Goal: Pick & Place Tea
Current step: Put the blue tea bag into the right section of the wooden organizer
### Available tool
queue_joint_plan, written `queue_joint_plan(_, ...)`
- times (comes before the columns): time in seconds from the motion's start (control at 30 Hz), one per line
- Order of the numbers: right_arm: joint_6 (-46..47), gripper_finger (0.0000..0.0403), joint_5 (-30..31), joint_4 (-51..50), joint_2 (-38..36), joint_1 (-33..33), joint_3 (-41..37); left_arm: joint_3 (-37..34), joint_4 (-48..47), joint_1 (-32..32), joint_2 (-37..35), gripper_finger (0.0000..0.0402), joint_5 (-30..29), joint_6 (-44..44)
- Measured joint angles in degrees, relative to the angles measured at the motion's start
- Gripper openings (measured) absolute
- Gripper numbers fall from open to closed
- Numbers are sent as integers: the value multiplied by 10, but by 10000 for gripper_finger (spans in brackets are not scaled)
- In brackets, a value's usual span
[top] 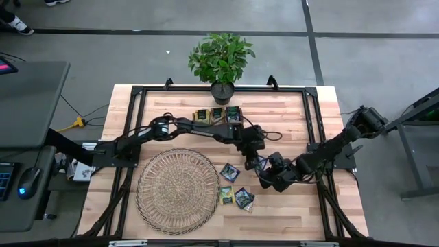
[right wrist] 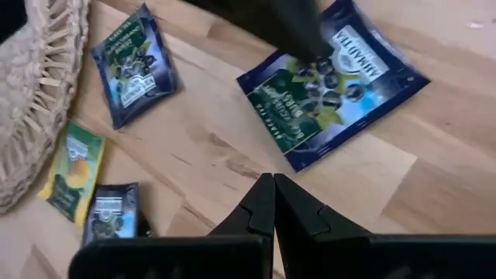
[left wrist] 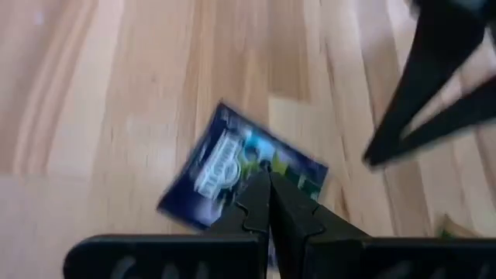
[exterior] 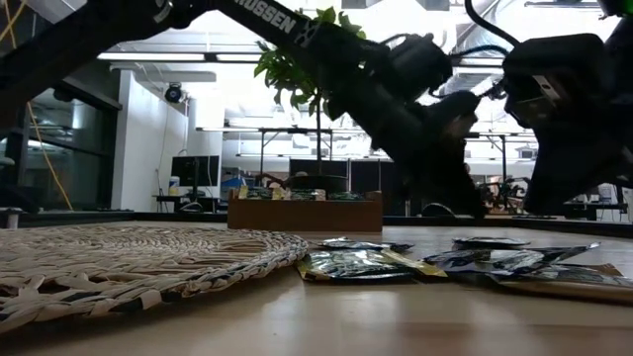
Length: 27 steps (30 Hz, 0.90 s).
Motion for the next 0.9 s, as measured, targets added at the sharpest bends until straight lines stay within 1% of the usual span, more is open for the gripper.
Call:
queue_joint_plan(0.1,4,0,2,8,0,0,0,-3,-19,0,5,0,-1,0)
queue_joint_plan(0.27,8,0,3,7,0,-5,0,-2,-23,0,4,0,-40,0)
queue_joint_plan(0.37,9,0,4,8,0,-11,0,-3,-30,0,4,0,-44,-1)
queue_joint_plan(0.43,9,0,4,9,0,-15,0,-3,-30,0,4,0,-60,-4)
queue_joint_plan(0.57,23,0,0,1,0,-25,0,-2,-54,0,4,0,-86,-9)
queue_joint_plan(0.77,20,0,0,-30,0,-55,0,0,-93,-3,2,0,-85,-36)
queue_joint_plan(0.9,-9,0,3,-32,0,-76,0,0,-106,-8,1,0,-92,-49)
